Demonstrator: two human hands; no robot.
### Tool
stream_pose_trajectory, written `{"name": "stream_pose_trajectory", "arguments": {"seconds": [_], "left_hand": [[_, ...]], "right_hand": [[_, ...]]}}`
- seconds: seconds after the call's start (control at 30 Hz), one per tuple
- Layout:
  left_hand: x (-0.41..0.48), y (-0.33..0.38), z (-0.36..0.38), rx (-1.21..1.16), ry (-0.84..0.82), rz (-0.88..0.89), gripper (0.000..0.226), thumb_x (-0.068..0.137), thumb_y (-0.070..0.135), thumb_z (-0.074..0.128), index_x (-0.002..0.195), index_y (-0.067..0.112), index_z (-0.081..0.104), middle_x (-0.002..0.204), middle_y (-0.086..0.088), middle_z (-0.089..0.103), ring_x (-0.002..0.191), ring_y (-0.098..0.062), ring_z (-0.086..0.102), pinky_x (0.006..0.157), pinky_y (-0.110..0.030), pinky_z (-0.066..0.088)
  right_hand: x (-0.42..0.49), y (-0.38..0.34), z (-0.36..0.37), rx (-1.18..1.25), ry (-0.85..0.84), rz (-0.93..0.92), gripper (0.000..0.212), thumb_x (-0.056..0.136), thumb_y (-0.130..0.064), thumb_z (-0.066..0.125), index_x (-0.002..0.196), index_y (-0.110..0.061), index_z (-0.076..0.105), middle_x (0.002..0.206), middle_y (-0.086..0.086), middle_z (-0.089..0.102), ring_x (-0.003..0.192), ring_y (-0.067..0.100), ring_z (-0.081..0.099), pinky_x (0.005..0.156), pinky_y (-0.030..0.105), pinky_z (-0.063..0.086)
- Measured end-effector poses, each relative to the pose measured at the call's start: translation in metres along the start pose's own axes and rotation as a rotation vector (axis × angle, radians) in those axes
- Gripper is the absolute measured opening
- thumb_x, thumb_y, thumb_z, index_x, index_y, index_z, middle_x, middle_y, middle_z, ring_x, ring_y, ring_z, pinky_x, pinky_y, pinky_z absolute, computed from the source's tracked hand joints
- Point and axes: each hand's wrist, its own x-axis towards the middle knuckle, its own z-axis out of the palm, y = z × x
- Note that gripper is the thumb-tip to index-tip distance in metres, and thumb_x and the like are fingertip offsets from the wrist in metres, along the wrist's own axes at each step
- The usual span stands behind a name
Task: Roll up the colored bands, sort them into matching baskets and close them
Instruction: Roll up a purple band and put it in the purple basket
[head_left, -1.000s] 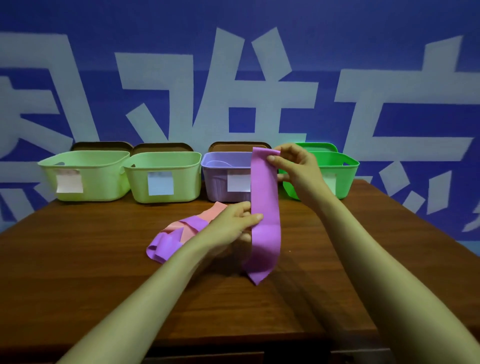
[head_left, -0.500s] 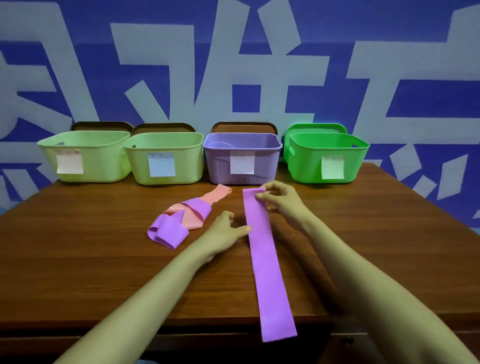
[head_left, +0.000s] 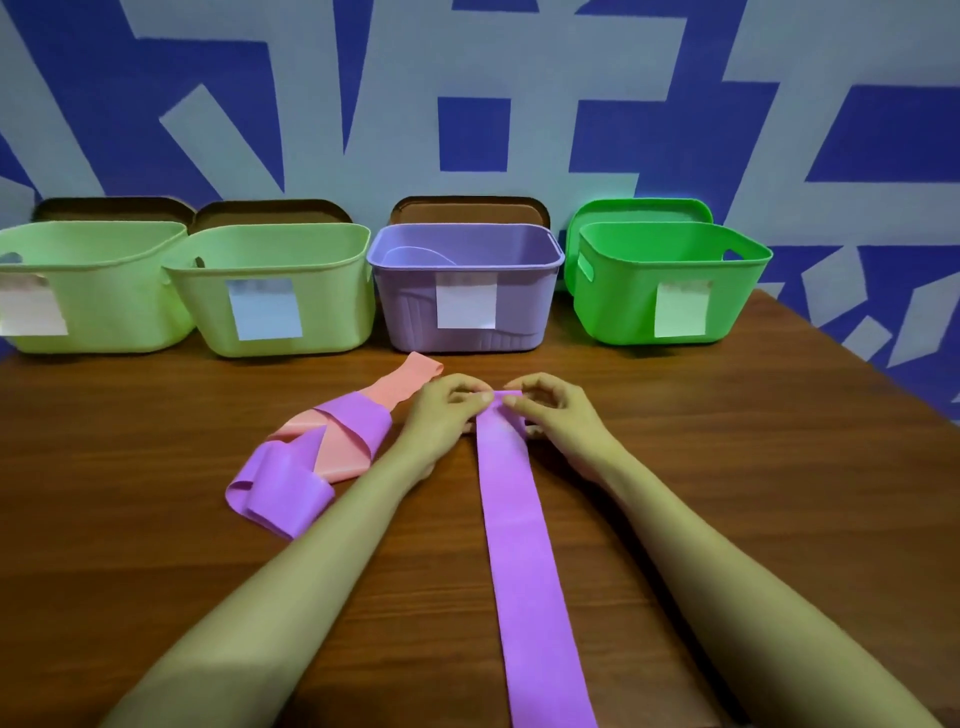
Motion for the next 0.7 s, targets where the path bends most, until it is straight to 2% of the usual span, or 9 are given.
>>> {"name": "stream_pose_trajectory", "arguments": {"seconds": [0.17, 0.3, 0.4, 0.6, 0.7], "left_hand": [[0.003, -0.005, 0.01, -0.039, 0.01, 0.065, 0.009, 0.09, 0.009, 0.06, 0.091, 0.017, 0.066, 0.088, 0.0, 0.066, 0.082, -0.01, 0.062, 0.07, -0.024, 0.052], [0.003, -0.006, 0.013, -0.15, -0.043, -0.021, 0.017, 0.09, 0.011, 0.063, 0.106, 0.006, 0.062, 0.092, -0.008, 0.07, 0.076, -0.009, 0.066, 0.068, -0.02, 0.054], [0.005, -0.004, 0.011, -0.232, -0.065, -0.052, 0.019, 0.09, 0.01, 0.062, 0.108, 0.003, 0.065, 0.096, -0.009, 0.071, 0.082, -0.013, 0.069, 0.073, -0.023, 0.056], [0.006, -0.003, 0.012, -0.245, -0.068, -0.062, 0.028, 0.088, 0.03, 0.065, 0.106, 0.009, 0.07, 0.103, -0.005, 0.071, 0.095, -0.014, 0.068, 0.082, -0.03, 0.057], [0.006, -0.005, 0.013, -0.254, -0.049, -0.057, 0.021, 0.089, 0.024, 0.064, 0.102, 0.009, 0.07, 0.101, -0.005, 0.071, 0.092, -0.014, 0.069, 0.079, -0.029, 0.057]], "right_hand": [[0.004, 0.008, -0.003, -0.039, 0.068, -0.075, 0.019, 0.086, -0.001, 0.064, 0.089, -0.018, 0.071, 0.086, 0.0, 0.069, 0.075, 0.004, 0.061, 0.063, 0.017, 0.048], [0.005, 0.011, -0.008, -0.038, 0.121, -0.123, 0.027, 0.087, -0.001, 0.061, 0.08, -0.025, 0.07, 0.087, -0.005, 0.071, 0.083, 0.008, 0.062, 0.073, 0.024, 0.047], [0.006, 0.011, -0.008, -0.137, 0.139, -0.16, 0.028, 0.087, -0.003, 0.06, 0.078, -0.028, 0.069, 0.086, -0.01, 0.07, 0.085, 0.007, 0.062, 0.078, 0.027, 0.048], [0.002, 0.006, -0.008, -0.188, 0.144, -0.228, 0.027, 0.088, -0.001, 0.058, 0.081, -0.025, 0.068, 0.086, -0.014, 0.069, 0.087, 0.0, 0.062, 0.083, 0.016, 0.047], [0.001, 0.007, -0.007, -0.192, 0.141, -0.241, 0.028, 0.088, -0.002, 0.058, 0.08, -0.027, 0.068, 0.087, -0.013, 0.07, 0.088, 0.002, 0.063, 0.082, 0.017, 0.047]]}}
